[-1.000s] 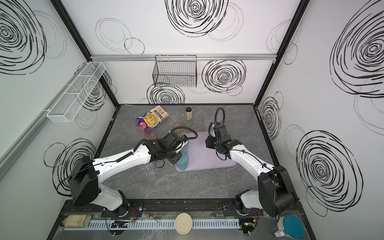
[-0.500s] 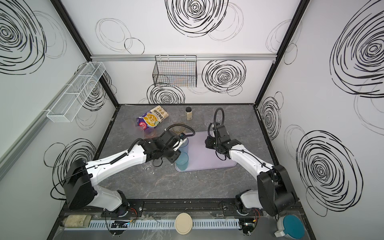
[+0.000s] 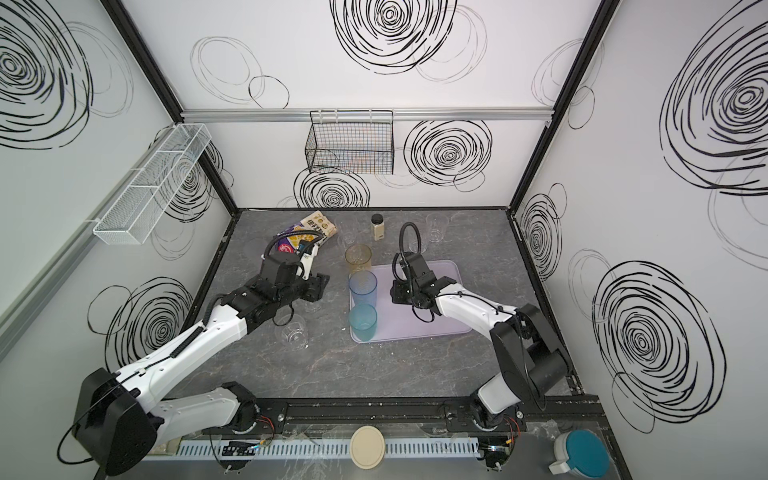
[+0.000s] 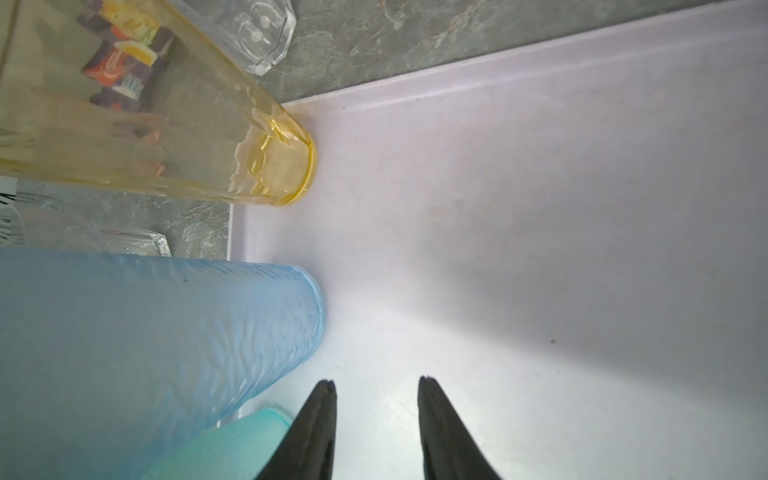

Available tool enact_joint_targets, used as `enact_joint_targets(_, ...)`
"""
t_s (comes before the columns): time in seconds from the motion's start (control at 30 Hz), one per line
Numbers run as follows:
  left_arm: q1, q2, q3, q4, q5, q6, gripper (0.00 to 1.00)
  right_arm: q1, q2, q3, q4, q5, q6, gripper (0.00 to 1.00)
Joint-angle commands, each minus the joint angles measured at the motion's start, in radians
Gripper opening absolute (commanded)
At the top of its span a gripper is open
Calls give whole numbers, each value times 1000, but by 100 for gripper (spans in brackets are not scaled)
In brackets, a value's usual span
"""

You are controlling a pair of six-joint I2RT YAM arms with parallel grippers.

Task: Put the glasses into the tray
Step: 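Withdraw the left gripper from the tray while the right moves toward the clear glasses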

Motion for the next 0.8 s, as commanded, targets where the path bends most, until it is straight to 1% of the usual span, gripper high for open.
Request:
enact_joint_targets(0.0,12,-23,-18,127,-32,-41,66,20,42,58,26,11,16,38)
enact_joint_targets(0.17,34,-35,-51,155,-52,-37,68,50,102,98,27,9,19,38)
enact_joint_targets(0.5,60,-31,-66,177,-40,-51,68,71,137,107,39,0,26,38)
enact_joint_targets(0.77,70,-44,-76,175,-52,-42,68,84,166,127,49,-12,31,38)
